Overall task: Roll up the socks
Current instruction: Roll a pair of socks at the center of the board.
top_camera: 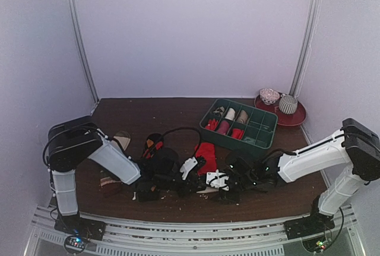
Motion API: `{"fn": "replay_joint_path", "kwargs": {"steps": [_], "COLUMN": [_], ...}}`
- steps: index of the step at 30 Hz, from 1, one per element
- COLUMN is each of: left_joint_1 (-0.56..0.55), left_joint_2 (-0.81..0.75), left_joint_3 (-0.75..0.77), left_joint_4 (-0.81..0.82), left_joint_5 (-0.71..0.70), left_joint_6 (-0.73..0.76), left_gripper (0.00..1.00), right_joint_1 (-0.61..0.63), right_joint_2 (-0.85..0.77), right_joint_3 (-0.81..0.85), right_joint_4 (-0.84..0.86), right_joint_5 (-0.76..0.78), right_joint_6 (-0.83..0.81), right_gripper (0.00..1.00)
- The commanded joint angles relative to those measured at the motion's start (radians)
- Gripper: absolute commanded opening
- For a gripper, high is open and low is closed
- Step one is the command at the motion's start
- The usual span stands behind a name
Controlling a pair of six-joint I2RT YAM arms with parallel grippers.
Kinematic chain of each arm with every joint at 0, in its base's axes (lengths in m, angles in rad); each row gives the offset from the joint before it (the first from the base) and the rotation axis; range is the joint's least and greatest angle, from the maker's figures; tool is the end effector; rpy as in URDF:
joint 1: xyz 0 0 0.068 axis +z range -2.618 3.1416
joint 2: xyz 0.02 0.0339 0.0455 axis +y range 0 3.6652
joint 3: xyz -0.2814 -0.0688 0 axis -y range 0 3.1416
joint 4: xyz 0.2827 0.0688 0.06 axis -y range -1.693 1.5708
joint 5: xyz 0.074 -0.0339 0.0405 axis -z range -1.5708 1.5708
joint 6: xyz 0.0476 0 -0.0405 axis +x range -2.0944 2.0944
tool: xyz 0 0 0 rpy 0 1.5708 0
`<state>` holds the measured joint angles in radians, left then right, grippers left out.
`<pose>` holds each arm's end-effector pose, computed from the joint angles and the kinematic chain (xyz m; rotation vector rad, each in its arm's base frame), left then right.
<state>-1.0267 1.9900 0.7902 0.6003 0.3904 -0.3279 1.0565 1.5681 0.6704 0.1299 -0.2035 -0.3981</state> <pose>0.1866 -0.3434 0.0622 1.0406 2.1358 -1.1457 0.1536 0.2913 0.1275 -1.6637 1.7136 0.5581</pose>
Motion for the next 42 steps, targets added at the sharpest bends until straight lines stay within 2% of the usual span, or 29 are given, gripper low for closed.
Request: {"fn": "replay_joint_path", "kwargs": {"steps": [1,5,9,14,15,17,19,24,29,32,34,42], "left_joint_1": [0.008,0.009,0.010,0.010,0.010,0.010,0.010,0.009,0.007,-0.011,-0.029,-0.083], "left_joint_2": [0.088,0.090,0.085,0.013,-0.012,-0.078,-0.162,-0.382,-0.523,-0.540,-0.519,-0.384], "left_joint_3": [-0.063,-0.062,-0.062,-0.097,-0.105,-0.123,-0.143,-0.200,-0.336,-0.406,-0.420,-0.387], "left_joint_4": [-0.334,-0.334,-0.350,-0.340,-0.341,-0.343,-0.346,-0.334,-0.136,0.015,0.092,0.275], "left_joint_5": [-0.018,-0.009,-0.008,-0.055,-0.078,-0.124,-0.179,-0.277,-0.187,-0.125,-0.103,-0.097], "left_joint_6": [0.019,0.022,0.031,0.047,0.058,0.080,0.104,0.158,0.216,0.249,0.279,0.342], "left_gripper": [0.00,0.00,0.00,0.01,0.09,0.19,0.29,0.42,0.48,0.49,0.49,0.51], "right_joint_1": [0.002,0.000,-0.015,-0.026,-0.029,-0.037,-0.047,-0.083,-0.138,-0.179,-0.204,-0.232], "right_joint_2": [0.033,0.077,0.139,0.182,0.185,0.182,0.181,0.242,0.354,0.412,0.446,0.533], "right_joint_3": [0.016,0.019,0.041,0.048,0.049,0.048,0.051,0.067,0.094,0.105,0.126,0.254], "right_joint_4": [-0.007,0.008,0.002,-0.017,-0.026,-0.039,-0.055,-0.037,-0.012,0.040,0.036,-0.186], "right_joint_5": [0.083,0.074,0.080,0.035,0.007,-0.079,-0.197,-0.504,-0.696,-0.805,-0.825,-0.880], "right_joint_6": [-0.010,0.012,0.093,0.208,0.242,0.286,0.323,0.445,0.599,0.728,0.771,0.701], "right_gripper": [0.55,0.54,0.35,0.18,0.15,0.12,0.11,0.11,0.11,0.11,0.11,0.11]}}
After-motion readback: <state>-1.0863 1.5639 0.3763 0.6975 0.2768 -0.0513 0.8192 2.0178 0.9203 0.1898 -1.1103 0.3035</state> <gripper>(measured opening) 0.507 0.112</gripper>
